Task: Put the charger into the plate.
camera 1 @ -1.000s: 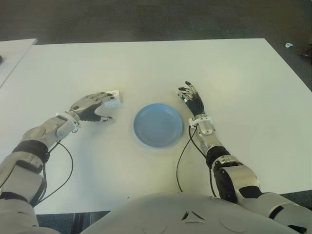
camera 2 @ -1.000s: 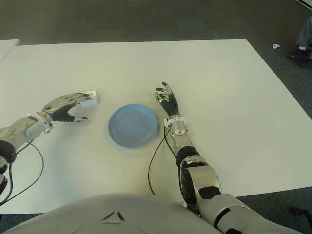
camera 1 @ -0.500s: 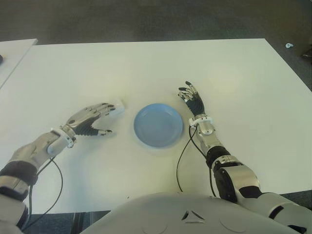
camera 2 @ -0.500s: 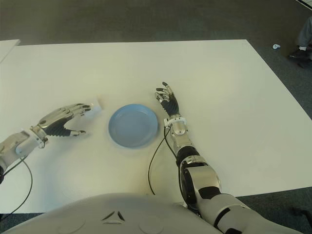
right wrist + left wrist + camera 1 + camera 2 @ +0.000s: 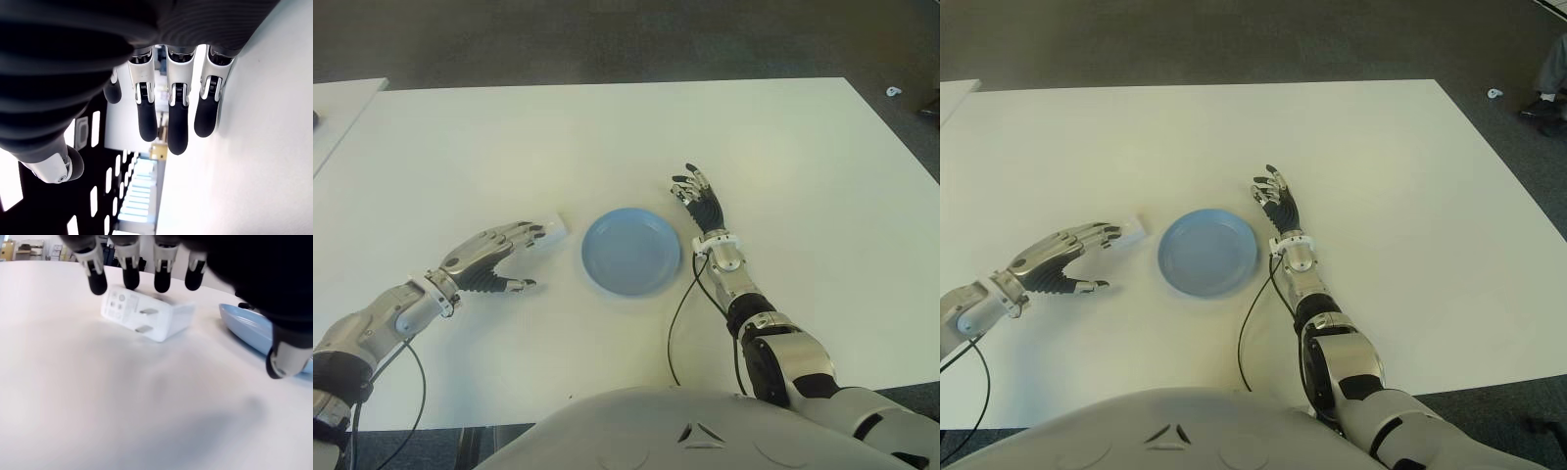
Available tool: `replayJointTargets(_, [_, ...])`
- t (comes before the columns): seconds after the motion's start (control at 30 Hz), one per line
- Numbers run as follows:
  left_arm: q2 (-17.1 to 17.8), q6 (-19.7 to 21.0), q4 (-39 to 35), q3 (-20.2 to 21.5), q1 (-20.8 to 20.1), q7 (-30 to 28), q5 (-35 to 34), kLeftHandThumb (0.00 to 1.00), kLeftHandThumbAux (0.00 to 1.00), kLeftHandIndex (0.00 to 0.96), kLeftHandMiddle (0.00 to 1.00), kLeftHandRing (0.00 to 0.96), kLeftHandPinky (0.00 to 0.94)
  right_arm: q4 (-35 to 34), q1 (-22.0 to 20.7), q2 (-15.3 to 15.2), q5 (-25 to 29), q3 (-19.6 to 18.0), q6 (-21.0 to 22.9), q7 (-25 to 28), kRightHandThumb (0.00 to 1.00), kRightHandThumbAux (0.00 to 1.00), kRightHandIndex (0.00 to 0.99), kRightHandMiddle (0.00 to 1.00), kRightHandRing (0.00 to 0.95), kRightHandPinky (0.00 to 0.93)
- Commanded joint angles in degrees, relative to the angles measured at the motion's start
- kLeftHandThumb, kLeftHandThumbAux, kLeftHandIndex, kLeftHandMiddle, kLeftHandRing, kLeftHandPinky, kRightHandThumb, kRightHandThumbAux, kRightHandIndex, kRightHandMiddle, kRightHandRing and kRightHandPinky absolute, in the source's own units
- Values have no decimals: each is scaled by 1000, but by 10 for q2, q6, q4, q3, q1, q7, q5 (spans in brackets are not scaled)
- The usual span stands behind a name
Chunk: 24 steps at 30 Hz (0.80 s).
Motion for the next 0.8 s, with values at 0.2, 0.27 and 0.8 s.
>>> replayJointTargets(0.2, [3,-1,-10,9,39,-33,18,0,490,0,0,0,0,39,53,3,4,-2,50,6,52,532,0,275,332,316])
replayJointTargets(0.27, [4,-5,-14,14,42,-31,17,0,490,0,0,0,0,39,52,2,4,-2,50,6,52,531,0,273,331,315])
replayJointTargets(0.8, [-31,12,-43,56,18,33,62,0,459,0,0,0,0,41,52,1,2,-1,47,6,61,546,0,275,331,305])
